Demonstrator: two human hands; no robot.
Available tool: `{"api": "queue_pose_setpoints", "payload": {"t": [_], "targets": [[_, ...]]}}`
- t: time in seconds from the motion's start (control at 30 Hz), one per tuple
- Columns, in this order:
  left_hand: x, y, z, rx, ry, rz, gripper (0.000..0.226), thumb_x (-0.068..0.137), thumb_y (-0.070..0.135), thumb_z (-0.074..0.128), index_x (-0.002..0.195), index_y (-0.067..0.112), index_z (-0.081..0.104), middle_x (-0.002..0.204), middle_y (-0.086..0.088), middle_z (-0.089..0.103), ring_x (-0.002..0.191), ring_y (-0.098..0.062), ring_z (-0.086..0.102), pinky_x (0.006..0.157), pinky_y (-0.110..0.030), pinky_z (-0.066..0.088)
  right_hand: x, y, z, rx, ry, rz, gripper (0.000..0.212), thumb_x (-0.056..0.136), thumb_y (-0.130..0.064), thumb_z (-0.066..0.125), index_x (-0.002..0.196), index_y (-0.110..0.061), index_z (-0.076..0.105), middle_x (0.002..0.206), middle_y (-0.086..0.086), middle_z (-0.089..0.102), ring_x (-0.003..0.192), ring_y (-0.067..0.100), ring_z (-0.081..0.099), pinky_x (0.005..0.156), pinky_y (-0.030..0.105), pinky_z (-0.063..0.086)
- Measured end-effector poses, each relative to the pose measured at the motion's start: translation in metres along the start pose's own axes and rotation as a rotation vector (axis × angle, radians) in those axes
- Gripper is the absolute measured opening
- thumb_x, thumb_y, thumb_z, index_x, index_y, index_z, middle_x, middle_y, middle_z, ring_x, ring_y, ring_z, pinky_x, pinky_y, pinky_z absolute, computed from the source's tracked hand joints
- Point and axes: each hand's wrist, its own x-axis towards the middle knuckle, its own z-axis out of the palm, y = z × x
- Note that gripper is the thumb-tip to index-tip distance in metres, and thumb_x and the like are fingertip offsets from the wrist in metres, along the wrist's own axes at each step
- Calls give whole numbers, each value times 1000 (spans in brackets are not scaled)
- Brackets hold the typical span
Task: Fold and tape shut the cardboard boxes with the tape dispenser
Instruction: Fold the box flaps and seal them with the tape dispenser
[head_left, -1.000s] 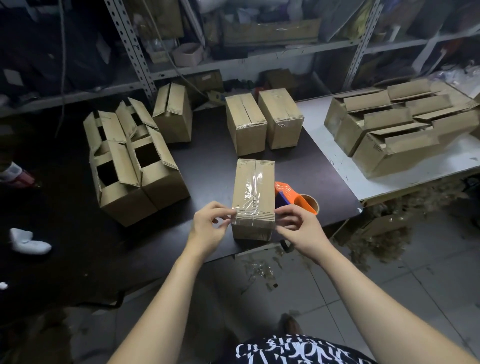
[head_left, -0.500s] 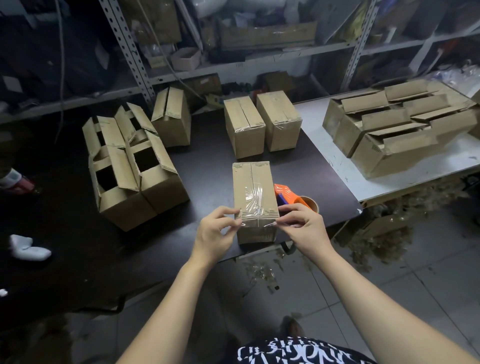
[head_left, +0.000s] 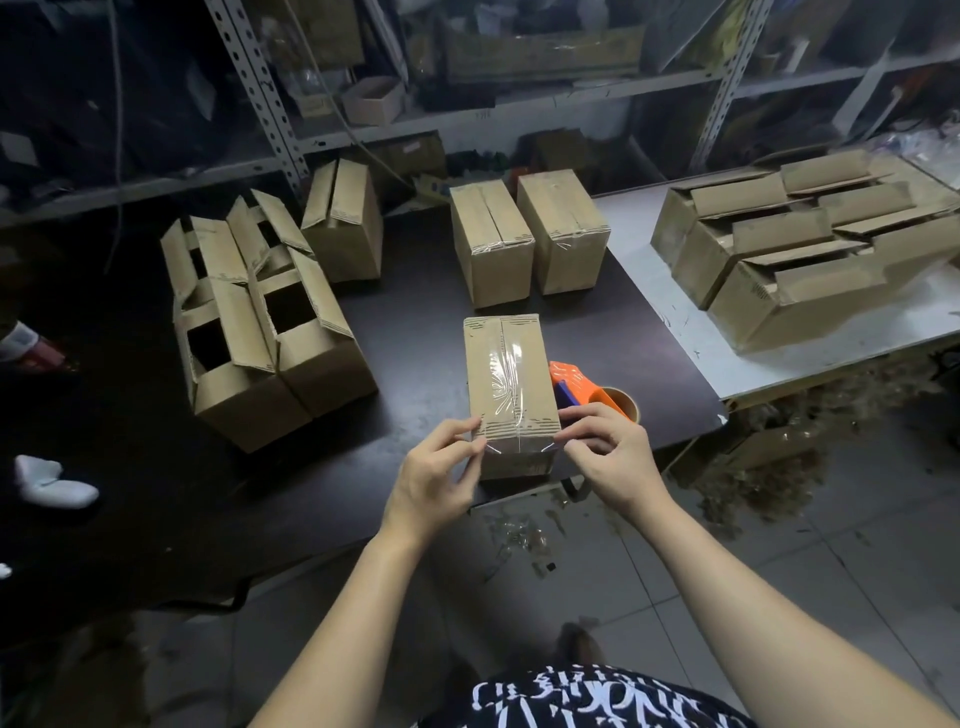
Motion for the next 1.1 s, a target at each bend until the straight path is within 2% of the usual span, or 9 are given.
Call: {"api": "queue_pose_setpoints", "payload": {"t": [0.1, 0.27, 0.4, 0.5, 0.7, 0.8, 0.9, 1.0, 1.1], "targets": [[-1, 0, -2, -12, 0, -51, 15, 91, 7, 76, 105, 5, 81, 120, -4, 72, 111, -11, 69, 95, -28, 59, 1, -2, 2, -21, 2, -70, 6, 84, -18, 86, 80, -17, 81, 107, -9, 72, 99, 15, 72, 79, 39, 65], [14, 9, 4, 119, 20, -102, 19, 82, 17, 86, 76, 7, 71, 91, -2, 69, 88, -19, 74, 64, -36, 62, 6, -2, 0, -46, -23, -71, 16, 78, -15, 91, 82, -18, 76, 100, -8, 71, 97, 10, 72, 81, 38, 65], [25, 15, 5, 270, -66, -40, 23, 79, 14, 88, 94, 12, 69, 90, -1, 61, 63, -27, 61, 50, -38, 54, 10, -7, -2, -90, -75, -41, 27, 81, -16, 88, 102, -22, 71, 101, -11, 73, 95, 4, 71, 84, 27, 63], [27, 16, 0, 289, -154, 5, 35, 81, 13, 85, 113, 14, 70, 96, -3, 61, 71, -27, 65, 50, -35, 55, 14, -7, -5, -162, -112, -81, 25, 81, -15, 88, 102, -19, 73, 102, -10, 71, 95, 4, 69, 85, 29, 63], [26, 12, -2, 242, -157, 113, 49, 70, -3, 90, 116, 5, 73, 96, -11, 63, 69, -21, 64, 51, -27, 56, 15, -11, -8, -122, -128, -86, 32, 78, -14, 90, 105, -17, 73, 101, -10, 73, 94, 1, 70, 78, 20, 61], [22, 13, 0, 168, -104, 128, 43, 73, -6, 87, 113, 3, 74, 97, -9, 61, 77, -12, 60, 63, -27, 63, 15, -8, -6, -71, -17, 18, 27, 75, -20, 93, 90, -20, 71, 89, -12, 73, 88, 3, 70, 75, 17, 58], [17, 15, 6, 122, -102, 99, 32, 82, -5, 81, 109, 7, 71, 103, -3, 54, 83, -19, 64, 67, -34, 63, 14, 4, -7, 12, 111, 162, 22, 74, -22, 94, 81, -21, 74, 88, -9, 75, 87, 6, 71, 82, 28, 60], [13, 24, 18, 39, -109, 54, 12, 96, 8, 68, 107, 11, 66, 105, 0, 51, 88, -20, 63, 68, -39, 58, 16, 10, -9, 72, 173, 184, 14, 78, -19, 91, 82, -26, 80, 92, -7, 77, 92, 12, 73, 87, 34, 61], [16, 42, 28, -150, -84, -22, 16, 94, 8, 69, 107, 10, 77, 107, 0, 64, 95, -13, 67, 81, -32, 58, 20, 7, -10, 99, 210, 157, 14, 86, -10, 83, 96, -21, 82, 98, -8, 77, 92, 1, 72, 92, 27, 59]]}}
